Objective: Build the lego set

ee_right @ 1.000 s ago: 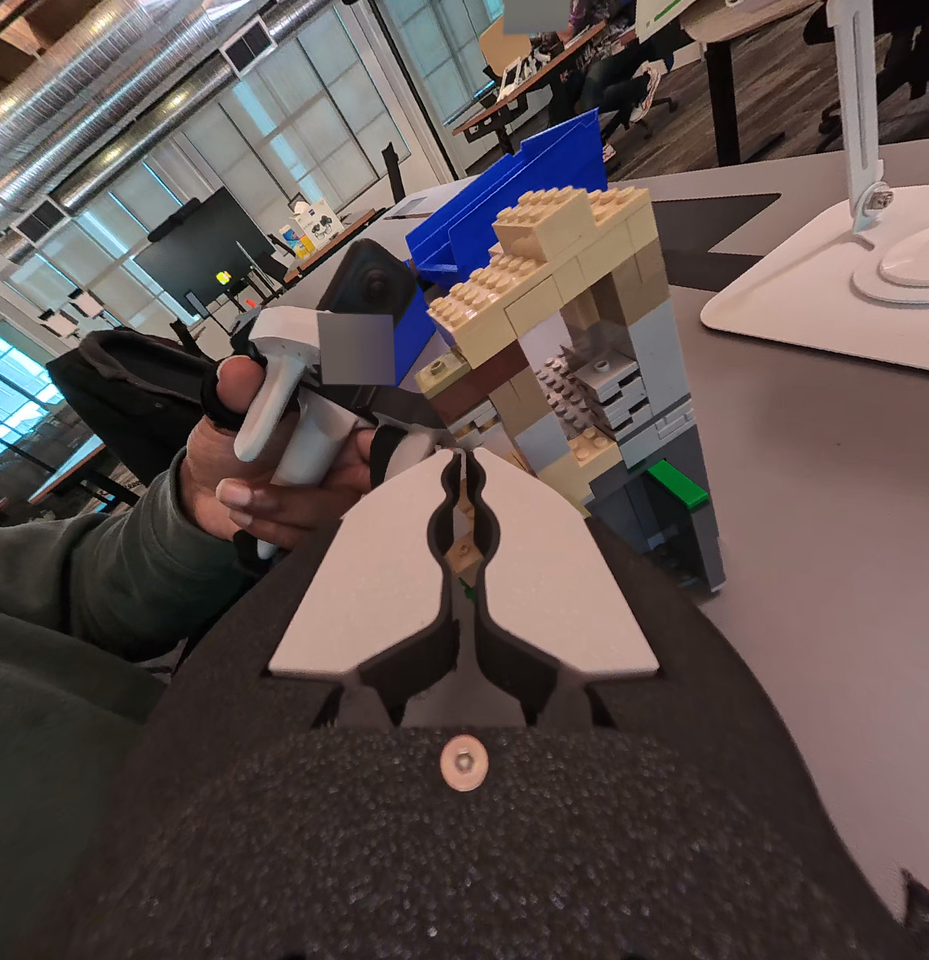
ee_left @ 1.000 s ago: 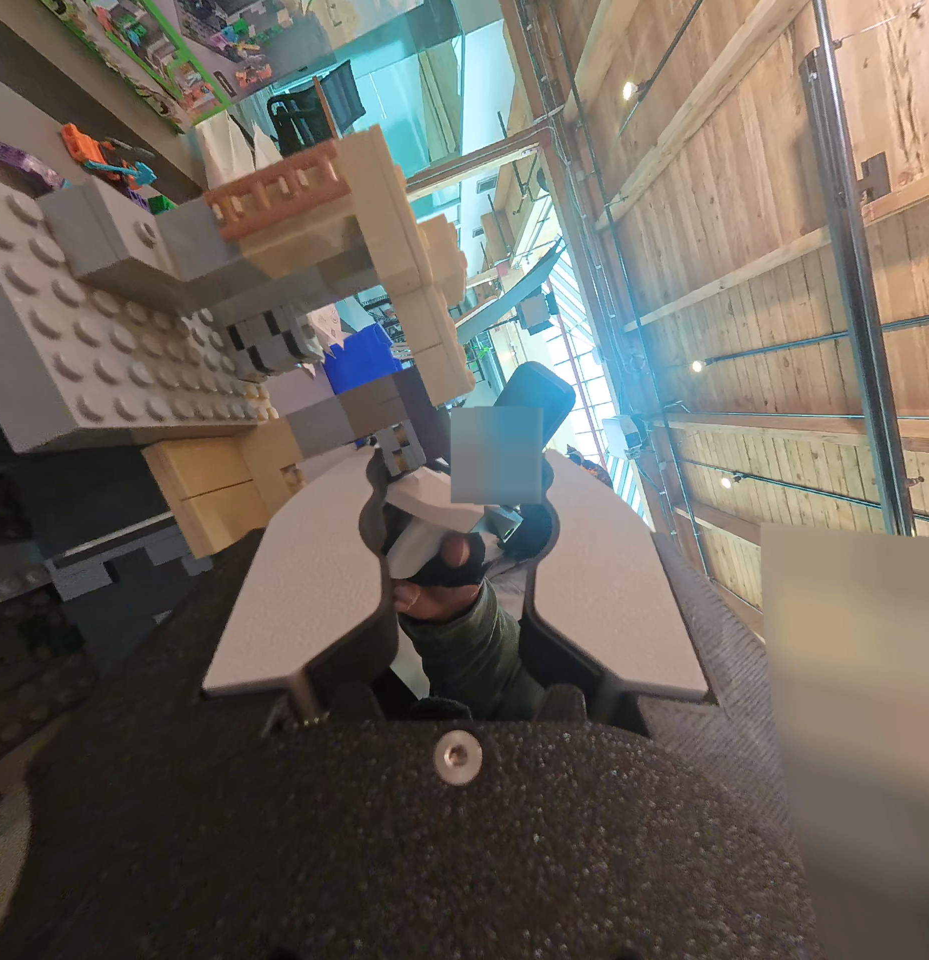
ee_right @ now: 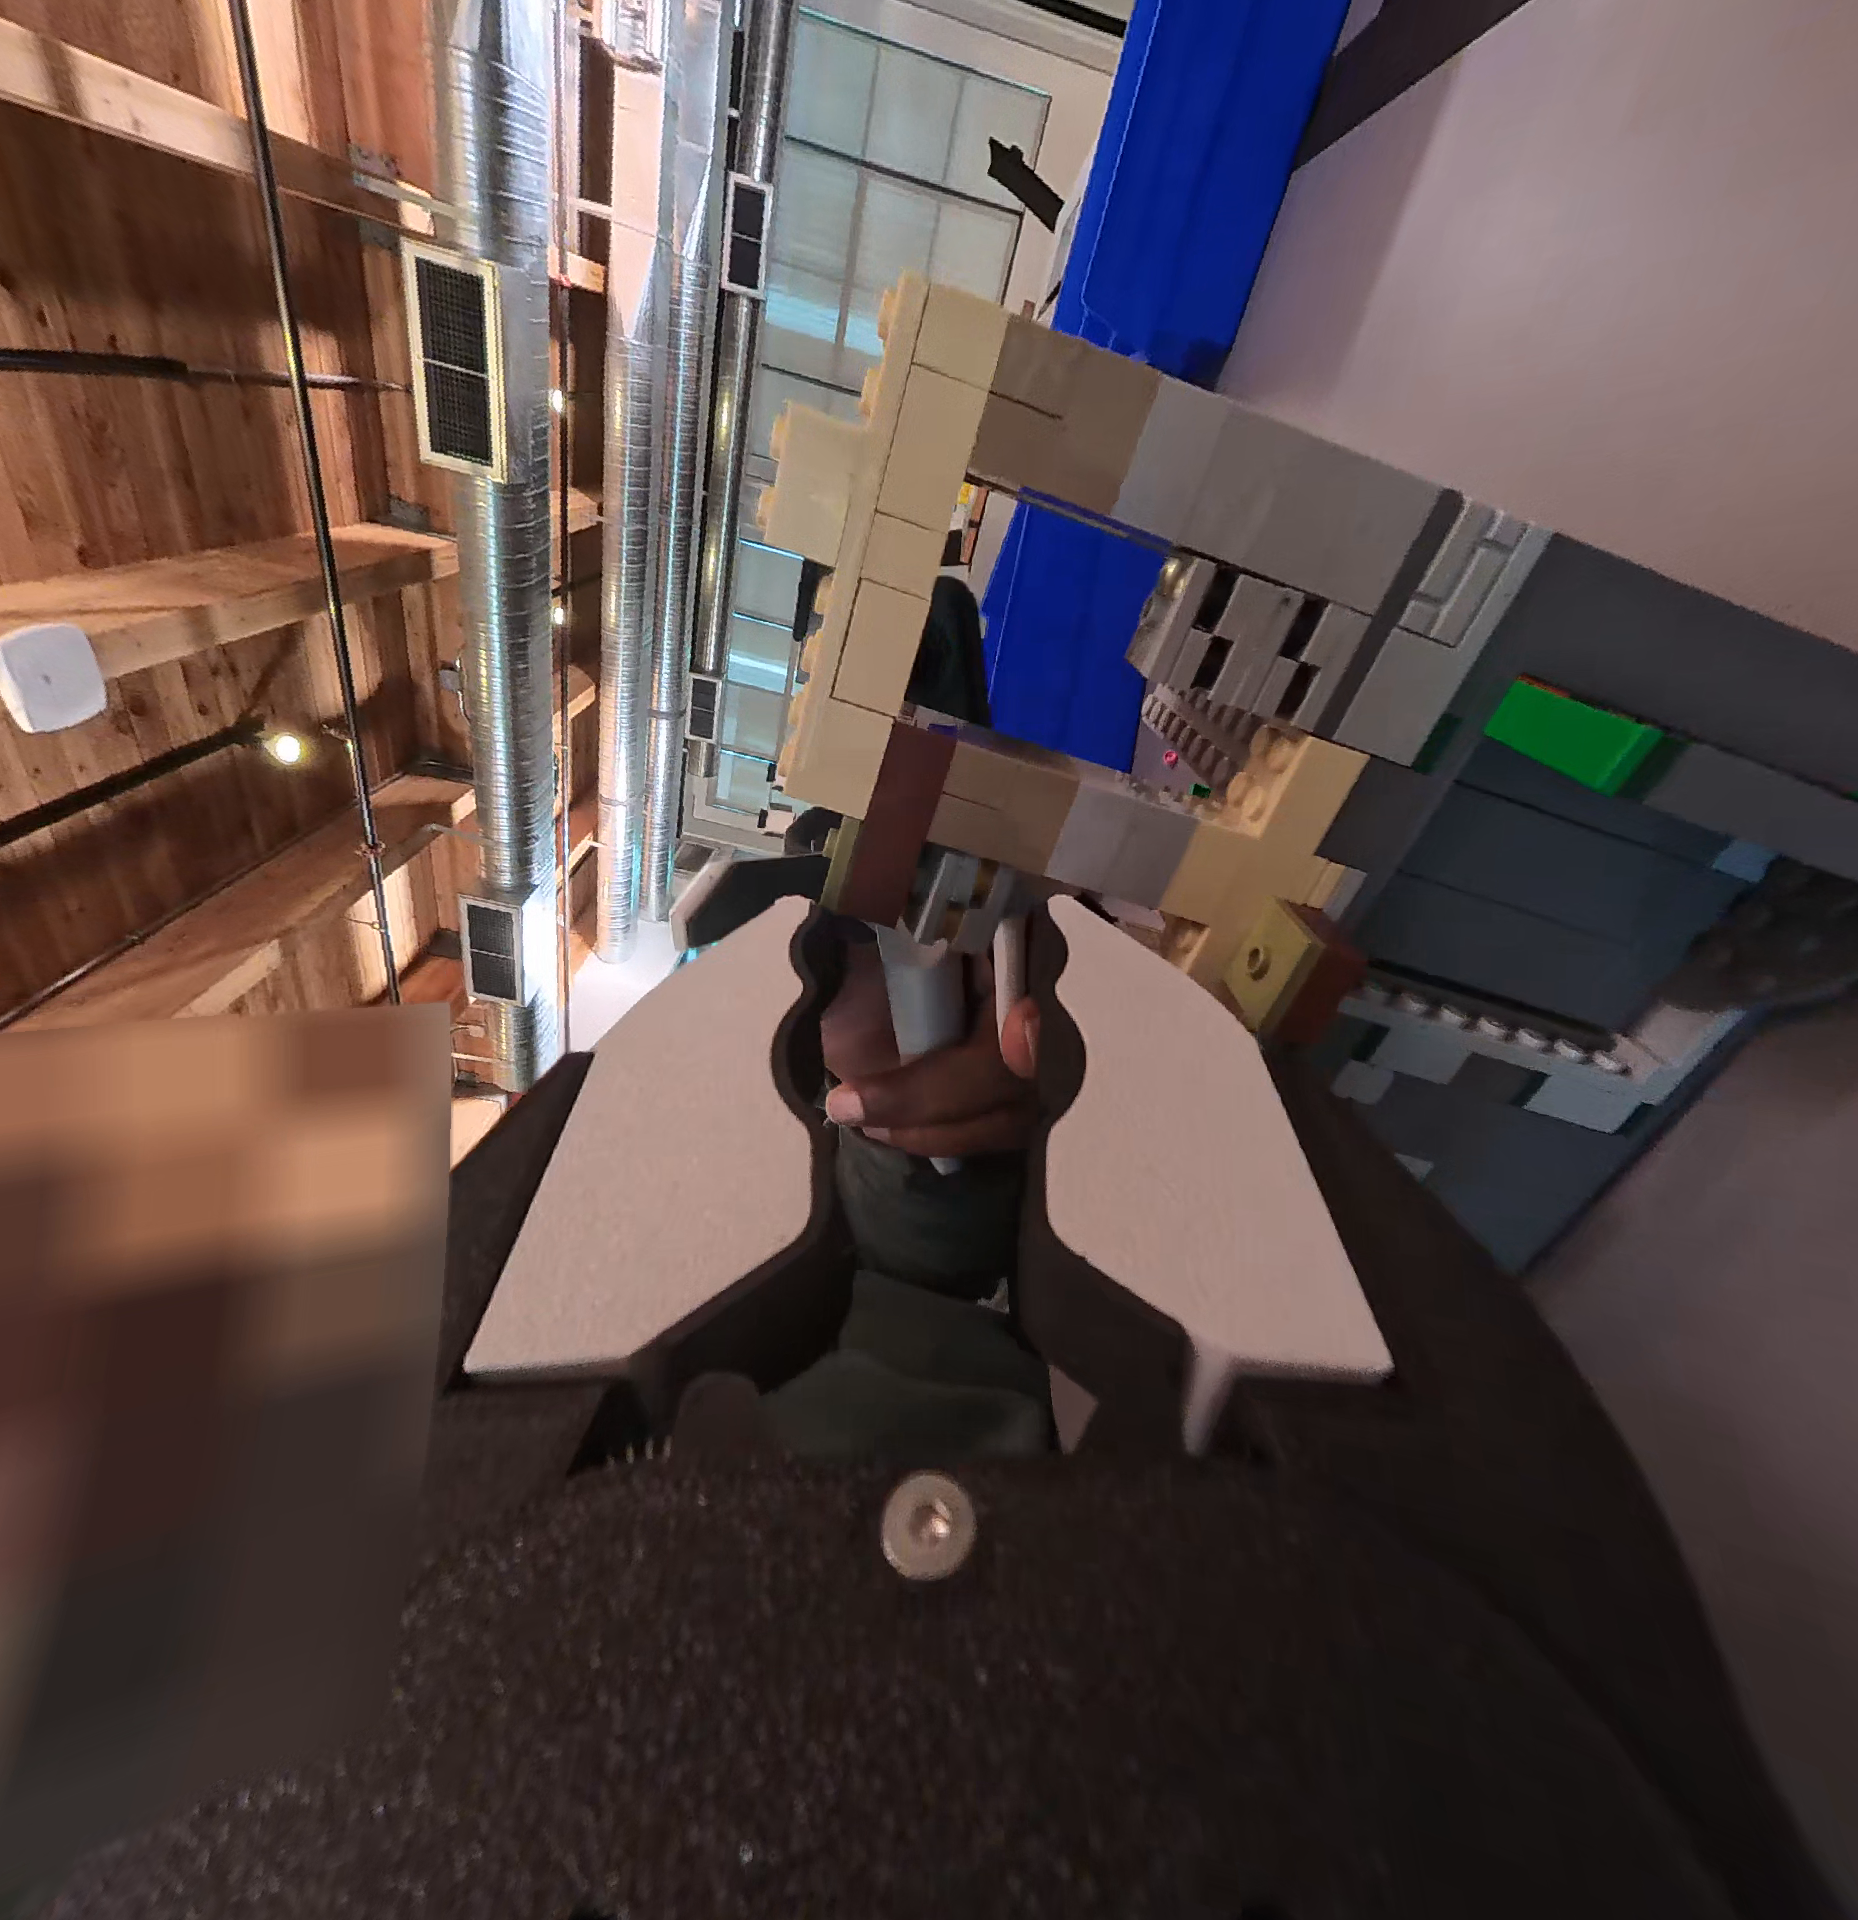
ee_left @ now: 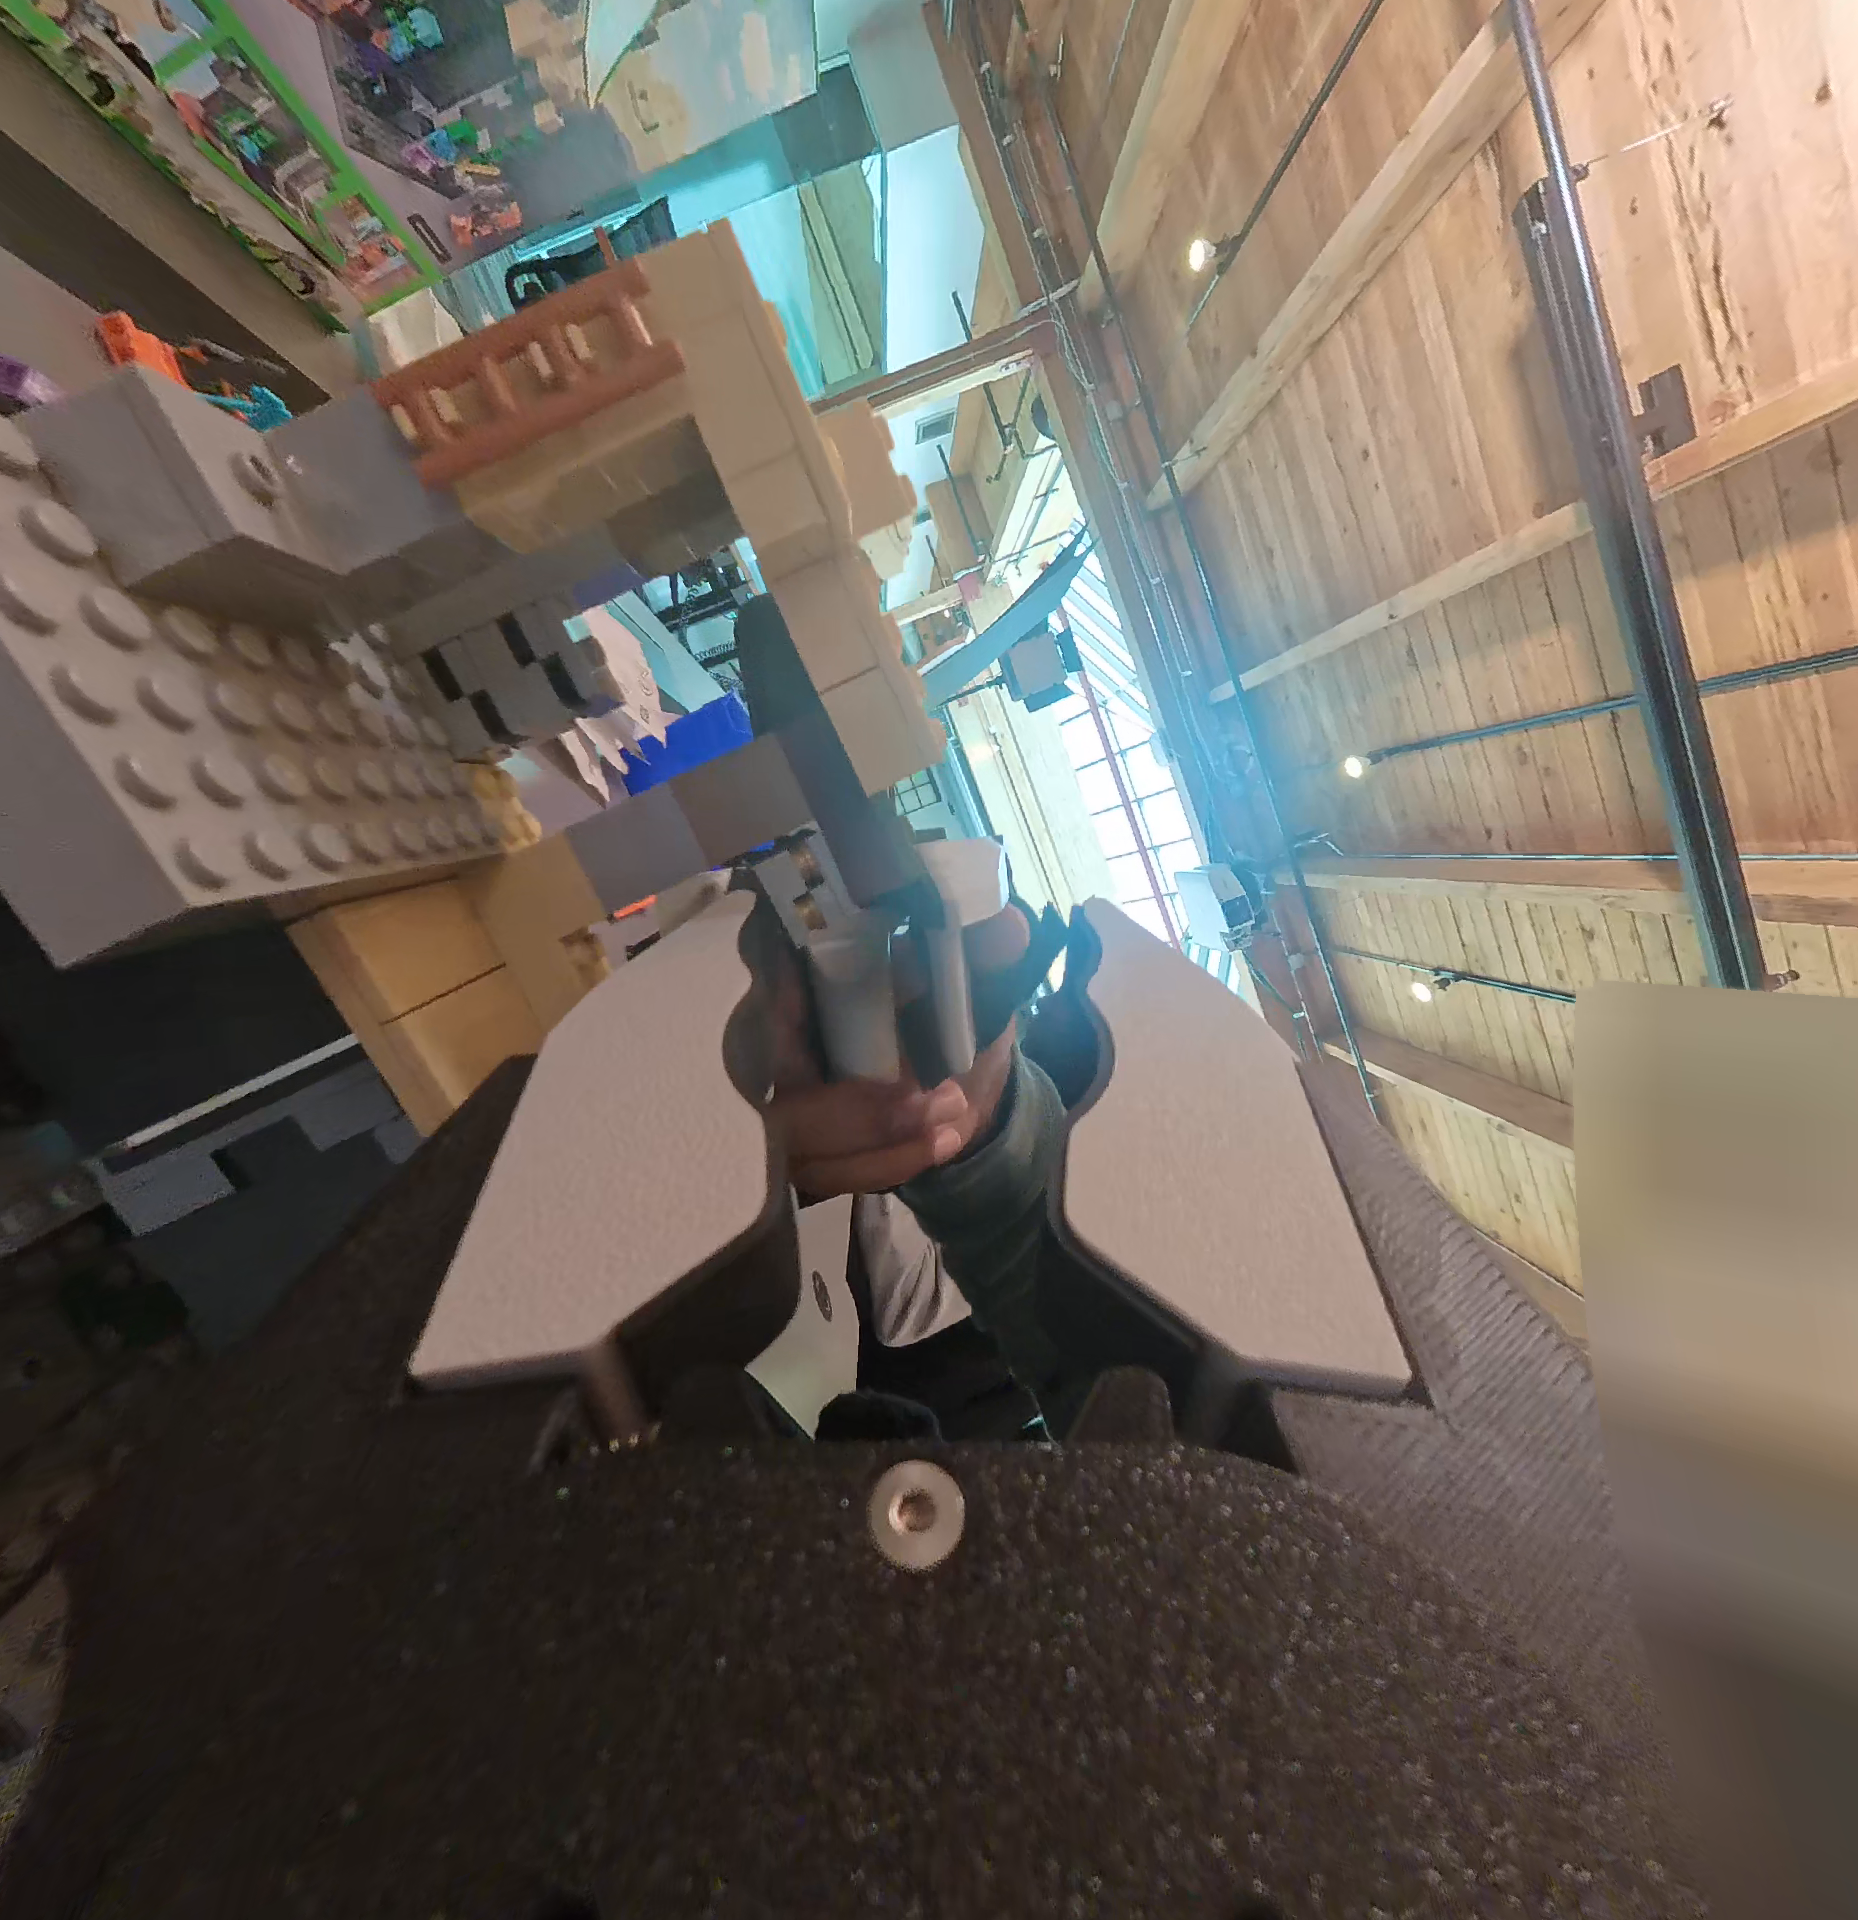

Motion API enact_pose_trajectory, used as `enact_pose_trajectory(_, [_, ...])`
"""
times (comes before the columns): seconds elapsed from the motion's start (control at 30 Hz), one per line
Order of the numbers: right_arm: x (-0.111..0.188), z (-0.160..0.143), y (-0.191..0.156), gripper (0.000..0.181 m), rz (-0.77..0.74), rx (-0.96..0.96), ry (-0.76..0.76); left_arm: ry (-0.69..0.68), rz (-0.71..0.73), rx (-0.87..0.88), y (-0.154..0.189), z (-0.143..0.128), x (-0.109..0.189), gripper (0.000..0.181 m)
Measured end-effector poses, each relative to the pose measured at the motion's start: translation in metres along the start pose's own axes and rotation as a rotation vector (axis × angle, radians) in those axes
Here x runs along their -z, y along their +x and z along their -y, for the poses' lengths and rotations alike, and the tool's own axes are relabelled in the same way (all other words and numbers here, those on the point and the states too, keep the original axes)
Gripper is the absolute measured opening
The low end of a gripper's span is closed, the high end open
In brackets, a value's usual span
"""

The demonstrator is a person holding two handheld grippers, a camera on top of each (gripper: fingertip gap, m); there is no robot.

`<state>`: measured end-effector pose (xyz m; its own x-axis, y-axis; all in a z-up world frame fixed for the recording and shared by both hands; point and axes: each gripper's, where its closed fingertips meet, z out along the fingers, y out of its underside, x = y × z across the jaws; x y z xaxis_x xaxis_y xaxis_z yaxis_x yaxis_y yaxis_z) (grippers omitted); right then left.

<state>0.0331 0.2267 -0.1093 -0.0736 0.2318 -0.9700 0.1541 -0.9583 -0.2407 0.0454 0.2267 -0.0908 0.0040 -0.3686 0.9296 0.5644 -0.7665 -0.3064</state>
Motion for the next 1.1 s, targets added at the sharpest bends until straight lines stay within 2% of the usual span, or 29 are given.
enact_pose_trajectory(0.3, [0.004, 0.005, 0.0, 0.041, -0.022, -0.042, 0.038, -0.008, -0.027, 0.03, -0.003, -0.004, -0.003, 0.051])
enact_pose_trajectory(0.6, [0.004, 0.01, 0.002, 0.042, -0.02, -0.064, 0.034, 0.066, -0.064, 0.042, -0.004, 0.001, -0.005, 0.053])
enact_pose_trajectory(0.83, [0.005, 0.013, 0.004, 0.036, -0.043, -0.095, 0.028, 0.092, -0.073, 0.051, -0.004, 0.003, -0.006, 0.054])
enact_pose_trajectory(1.1, [0.006, 0.013, 0.005, 0.034, -0.05, -0.089, 0.032, 0.062, -0.087, 0.082, -0.004, 0.004, -0.006, 0.053])
